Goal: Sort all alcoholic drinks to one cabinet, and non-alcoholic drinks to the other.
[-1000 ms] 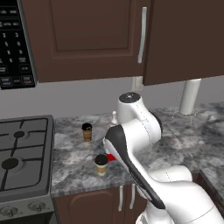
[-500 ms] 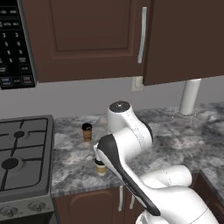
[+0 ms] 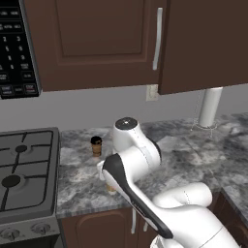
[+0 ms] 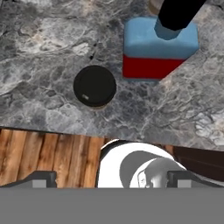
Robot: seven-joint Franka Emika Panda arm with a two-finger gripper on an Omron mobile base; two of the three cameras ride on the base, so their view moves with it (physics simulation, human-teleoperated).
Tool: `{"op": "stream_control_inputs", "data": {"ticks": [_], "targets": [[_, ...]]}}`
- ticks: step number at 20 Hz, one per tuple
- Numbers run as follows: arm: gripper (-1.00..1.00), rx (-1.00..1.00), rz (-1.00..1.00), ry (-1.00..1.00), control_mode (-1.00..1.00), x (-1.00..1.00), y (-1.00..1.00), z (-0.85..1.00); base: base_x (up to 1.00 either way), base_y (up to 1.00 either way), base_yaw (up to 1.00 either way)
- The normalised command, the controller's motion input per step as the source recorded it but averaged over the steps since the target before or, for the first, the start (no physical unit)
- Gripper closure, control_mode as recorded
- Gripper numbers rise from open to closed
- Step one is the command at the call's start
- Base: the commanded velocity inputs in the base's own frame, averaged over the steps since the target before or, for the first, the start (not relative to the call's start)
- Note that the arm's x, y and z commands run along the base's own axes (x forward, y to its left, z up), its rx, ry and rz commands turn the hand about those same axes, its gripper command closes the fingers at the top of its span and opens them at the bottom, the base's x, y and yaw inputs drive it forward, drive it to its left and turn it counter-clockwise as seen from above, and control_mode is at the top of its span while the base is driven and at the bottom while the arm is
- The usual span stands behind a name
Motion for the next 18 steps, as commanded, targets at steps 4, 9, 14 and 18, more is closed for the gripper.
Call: {"op": "stream_control_inputs", "data": {"ticks": [4, 9, 14, 18], "targets": [[-1.00, 0.03, 0.00, 0.00, -1.00, 0.28, 0.01, -0.16, 0.00, 0.00, 0.00], [-1.00, 0.02, 0.00, 0.00, -1.00, 0.23, 0.06, -0.25, 0.00, 0.00, 0.00], [-1.00, 0.03, 0.00, 0.00, -1.00, 0.18, 0.19, -0.27, 0.00, 0.00, 0.00], [-1.00, 0.06, 0.00, 0.00, -1.00, 0.19, 0.17, -0.13, 0.00, 0.00, 0.00]]}}
